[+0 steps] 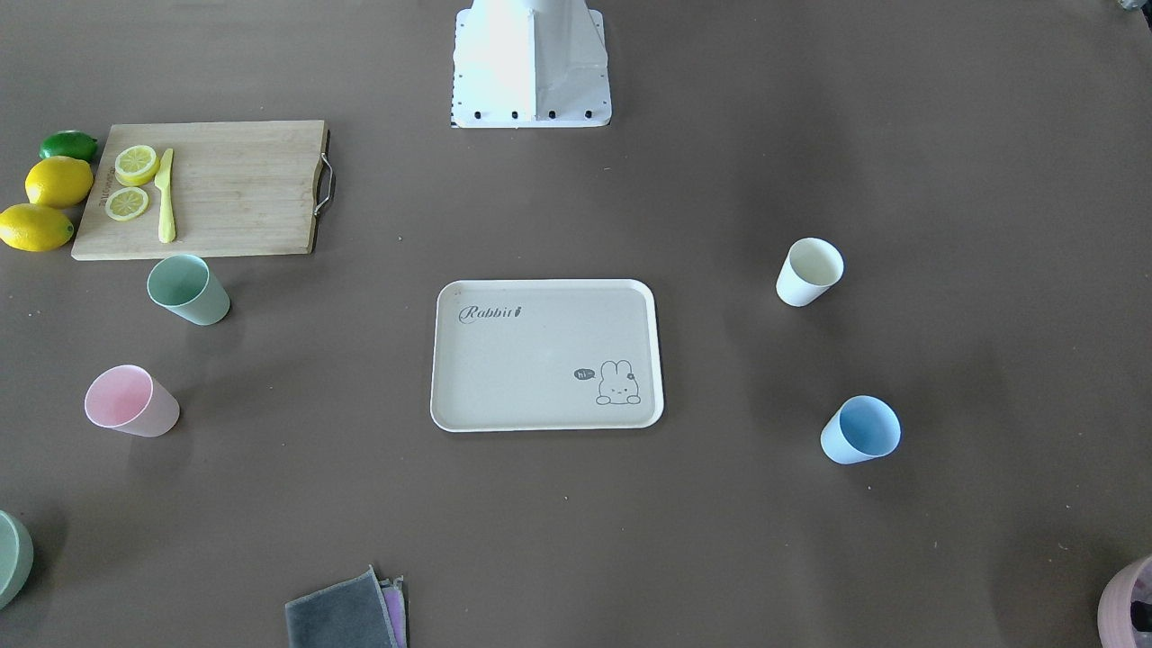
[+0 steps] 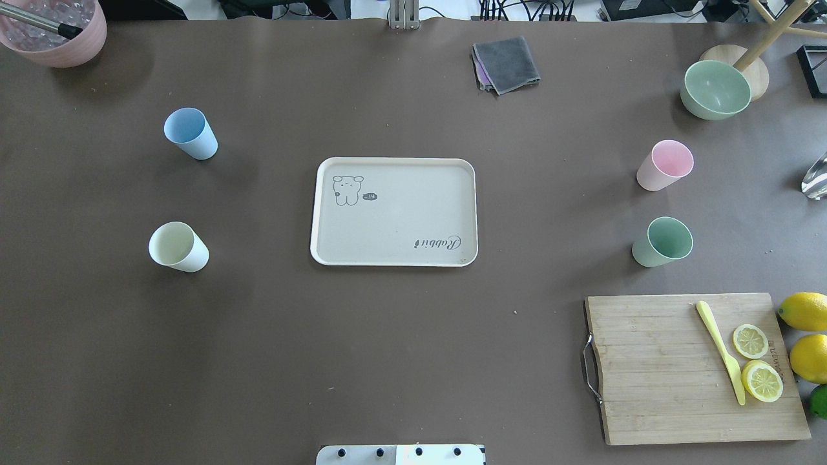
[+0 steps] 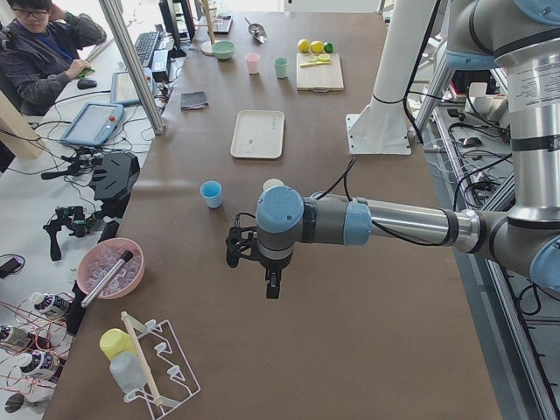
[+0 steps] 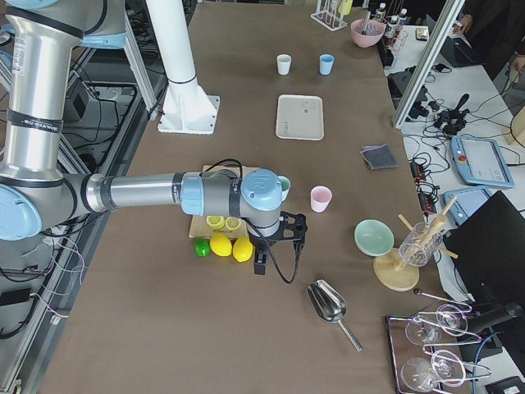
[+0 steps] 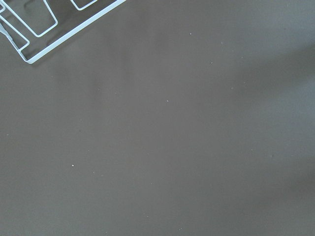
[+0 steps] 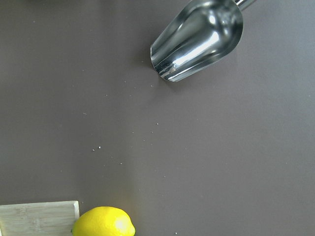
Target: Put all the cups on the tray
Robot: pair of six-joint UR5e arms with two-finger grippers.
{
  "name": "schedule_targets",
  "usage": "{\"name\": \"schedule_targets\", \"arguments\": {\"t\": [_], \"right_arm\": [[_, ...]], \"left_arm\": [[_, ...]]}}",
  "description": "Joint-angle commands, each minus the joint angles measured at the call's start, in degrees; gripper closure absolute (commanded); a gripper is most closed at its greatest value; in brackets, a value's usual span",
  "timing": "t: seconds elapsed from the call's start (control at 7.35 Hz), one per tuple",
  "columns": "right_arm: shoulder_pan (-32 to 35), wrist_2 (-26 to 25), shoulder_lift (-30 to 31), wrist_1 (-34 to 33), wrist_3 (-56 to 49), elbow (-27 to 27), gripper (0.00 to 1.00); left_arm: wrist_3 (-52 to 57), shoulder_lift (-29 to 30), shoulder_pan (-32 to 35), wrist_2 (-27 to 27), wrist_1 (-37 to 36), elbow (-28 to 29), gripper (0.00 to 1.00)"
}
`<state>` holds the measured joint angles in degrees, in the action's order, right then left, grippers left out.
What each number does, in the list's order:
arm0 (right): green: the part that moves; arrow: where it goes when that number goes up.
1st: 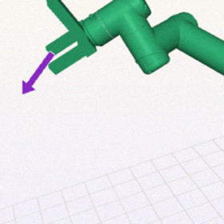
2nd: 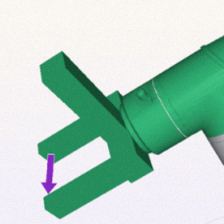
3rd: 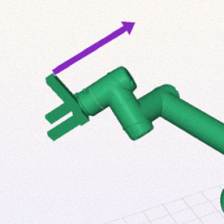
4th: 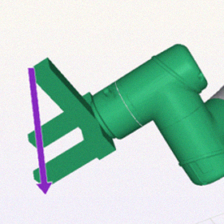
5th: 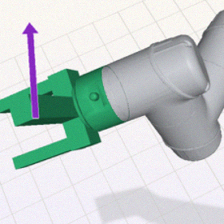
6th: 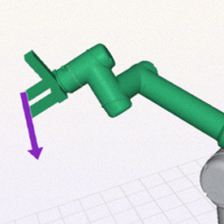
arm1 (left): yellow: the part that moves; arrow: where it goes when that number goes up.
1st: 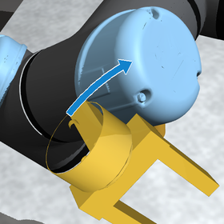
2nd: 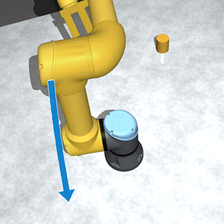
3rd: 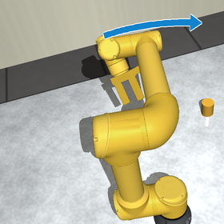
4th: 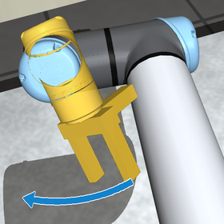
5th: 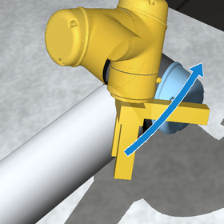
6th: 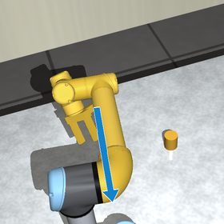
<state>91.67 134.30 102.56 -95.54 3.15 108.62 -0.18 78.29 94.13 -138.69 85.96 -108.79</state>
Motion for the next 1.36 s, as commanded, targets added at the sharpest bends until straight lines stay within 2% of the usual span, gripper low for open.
{"name": "schedule_targets", "arguments": {"t": [0.0,0.27,0.82,0.95,1.09,1.23], "right_arm": [[0.0,0.0,0.01,0.0,0.01,0.02,0.0],[0.0,0.44,-0.25,-0.09,-0.07,0.37,0.0],[0.0,2.45,-0.43,-0.09,0.01,2.13,0.0],[0.0,2.29,-0.87,1.31,0.36,2.3,0.0],[0.09,2.02,-1.13,6.02,0.63,2.3,0.0],[0.18,1.76,-1.57,10.76,0.89,1.87,0.0]], "left_arm": [[0.0,-0.15,-0.09,0.0,0.09,-0.27,0.02],[0.0,0.46,-0.17,0.0,2.35,-1.24,0.02],[-0.44,0.55,-0.17,0.0,15.1,-0.63,0.02],[-0.53,0.9,-0.18,-0.09,17.55,-0.72,0.02],[-0.53,1.86,-0.18,0.35,23.67,-0.19,0.02],[-1.14,3.7,-0.18,0.0,29.3,3.29,0.02]]}}
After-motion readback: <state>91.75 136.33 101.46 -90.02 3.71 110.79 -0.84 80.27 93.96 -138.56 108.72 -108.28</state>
